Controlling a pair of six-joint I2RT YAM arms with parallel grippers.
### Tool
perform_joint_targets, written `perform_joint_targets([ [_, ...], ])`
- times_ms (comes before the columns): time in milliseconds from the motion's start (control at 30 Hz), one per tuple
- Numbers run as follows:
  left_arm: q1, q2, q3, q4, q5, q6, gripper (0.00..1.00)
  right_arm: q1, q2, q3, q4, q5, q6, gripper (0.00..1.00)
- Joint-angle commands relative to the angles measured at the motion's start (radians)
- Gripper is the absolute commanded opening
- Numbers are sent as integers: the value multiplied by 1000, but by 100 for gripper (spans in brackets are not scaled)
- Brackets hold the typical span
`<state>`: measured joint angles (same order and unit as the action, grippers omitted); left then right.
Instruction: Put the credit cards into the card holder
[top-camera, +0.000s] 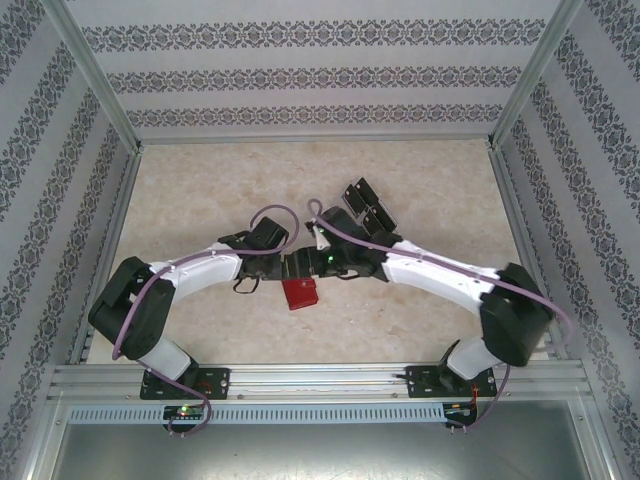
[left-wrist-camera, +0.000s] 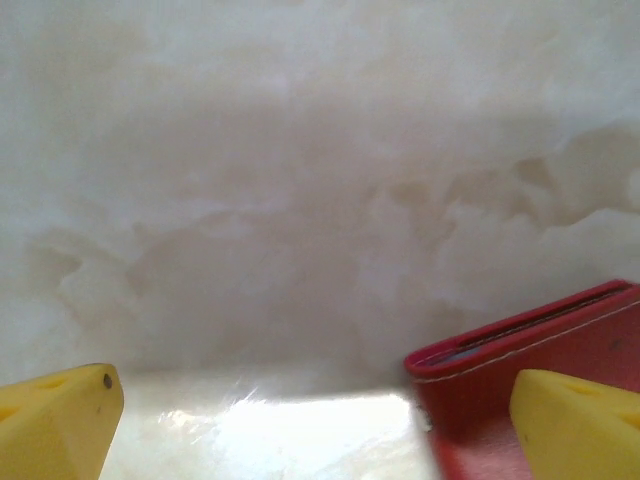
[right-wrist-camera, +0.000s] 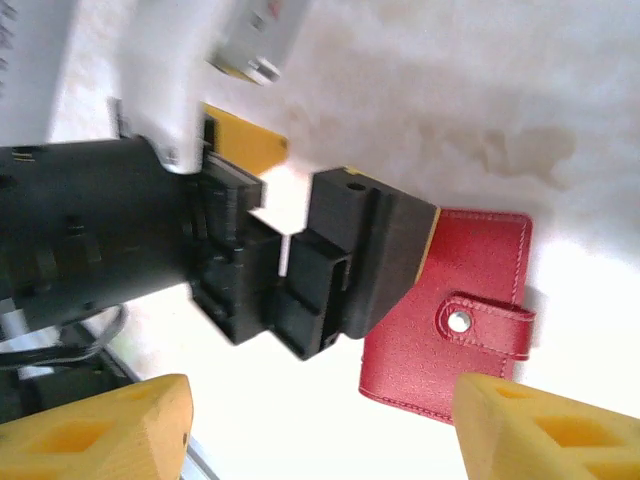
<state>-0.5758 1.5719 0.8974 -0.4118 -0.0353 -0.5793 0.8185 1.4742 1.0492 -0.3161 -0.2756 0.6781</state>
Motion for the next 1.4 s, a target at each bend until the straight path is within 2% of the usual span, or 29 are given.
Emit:
perform_joint_targets([
  [0, 5, 3, 83, -47, -28, 55, 100, -64, -116, -72, -68, 50, -1, 73],
  [167, 36, -33, 169, -67, -32, 96, 100, -227, -330, -156, -142, 119, -23, 83],
  [367, 84, -129, 189, -58, -53, 148, 100, -433, -484, -178, -218, 203, -92, 91],
  [467, 122, -210, 147, -14, -78, 169, 100, -513, -529, -173, -218, 312, -118, 98],
  [533, 151, -289, 95, 34, -113, 181, 100, -552, -540, -169, -205, 403, -127, 98],
  [667, 186, -462, -43, 178, -225, 250, 100, -617, -529, -184, -132, 530, -143, 98],
  [833, 226, -680, -248, 410, -329, 374, 100, -681, -477, -247, 31, 637, -164, 98],
  [900, 257, -740, -301, 449, -351, 436, 100, -701, -448, -275, 100, 664, -198, 98],
  [1167, 446, -743, -385, 433, -295, 531, 100, -754, -306, -324, 280, 762, -377, 98],
  [1367, 505, -684, -454, 557, -238, 563, 100, -777, -238, -407, 435, 758, -441, 98],
])
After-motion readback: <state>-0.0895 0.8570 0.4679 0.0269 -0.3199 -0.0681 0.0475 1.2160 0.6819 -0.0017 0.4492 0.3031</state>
